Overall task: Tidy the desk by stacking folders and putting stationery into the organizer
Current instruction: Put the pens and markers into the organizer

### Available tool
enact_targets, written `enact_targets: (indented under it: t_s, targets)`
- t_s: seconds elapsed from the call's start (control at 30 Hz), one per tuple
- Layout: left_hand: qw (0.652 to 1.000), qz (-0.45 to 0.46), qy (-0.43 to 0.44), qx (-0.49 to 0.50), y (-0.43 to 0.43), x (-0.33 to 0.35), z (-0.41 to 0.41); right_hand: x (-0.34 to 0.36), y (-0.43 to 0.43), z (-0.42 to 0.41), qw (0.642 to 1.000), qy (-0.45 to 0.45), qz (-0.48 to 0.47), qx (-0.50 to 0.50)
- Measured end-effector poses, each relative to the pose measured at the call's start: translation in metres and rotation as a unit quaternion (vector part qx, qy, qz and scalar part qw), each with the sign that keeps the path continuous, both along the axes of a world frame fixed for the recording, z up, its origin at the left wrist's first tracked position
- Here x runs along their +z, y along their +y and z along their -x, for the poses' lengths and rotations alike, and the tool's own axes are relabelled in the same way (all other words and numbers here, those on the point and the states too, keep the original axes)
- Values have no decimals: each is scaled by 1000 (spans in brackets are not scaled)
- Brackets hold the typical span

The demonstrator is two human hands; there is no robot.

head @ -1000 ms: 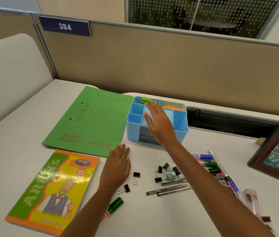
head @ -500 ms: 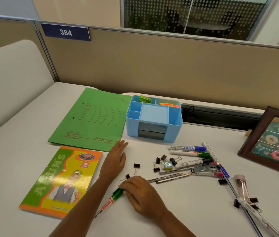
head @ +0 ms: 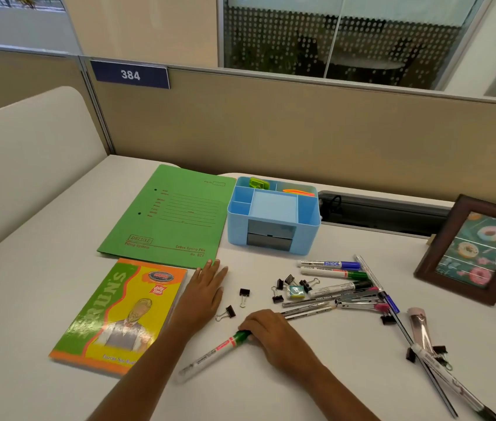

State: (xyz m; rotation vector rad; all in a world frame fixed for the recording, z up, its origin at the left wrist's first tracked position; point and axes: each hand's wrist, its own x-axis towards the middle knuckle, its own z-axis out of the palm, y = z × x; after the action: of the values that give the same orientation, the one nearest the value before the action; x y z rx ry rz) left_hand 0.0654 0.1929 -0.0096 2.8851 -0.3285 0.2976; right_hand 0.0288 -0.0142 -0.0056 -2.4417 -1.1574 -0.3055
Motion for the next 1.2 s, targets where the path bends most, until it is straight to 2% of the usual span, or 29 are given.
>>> enact_targets:
  t_s: [0.1, 0.23, 0.33, 0.47, 0.57, 0.63, 0.8, 0.9, 1.0, 1.1, 1.2]
  targets:
    - [1000, 16, -1, 19, -5, -5, -2, 9, -27, -3, 1000, 6, -14, -24]
    - [998, 33, 13, 53, -14, -8, -3, 38, -60, -13, 991, 27, -94, -96]
    - [997, 48, 4, 56, -18, -9, -5, 76, -75, -32, 972, -28, -174, -156]
    - [997, 59, 10, 48, -16, -12, -5, 126, -89, -61, 927, -123, -269, -229]
    - [997, 63, 5, 52, -16, -13, -6, 148, -88, -86, 907, -162, -268, -281]
    - [997, 59, 4, 52, -16, -14, -6, 151, -85, -103, 912, -160, -238, -295]
    - [998, 25, 4, 57, -13, -16, -5, 136, -74, -126, 946, -102, -123, -284]
    - [998, 29, 19, 49, -13, -13, -4, 125, -73, -130, 951, -34, -120, -284]
    - [998, 24, 16, 47, -12, -13, -5, 117, -79, -128, 944, 26, -167, -283]
    - [998, 24, 16, 47, -12, -15, -6, 108, -94, -119, 924, 46, -208, -317]
    - [999, 23, 12, 47, -11, -17, -6, 87, -118, -110, 910, 97, -165, -367]
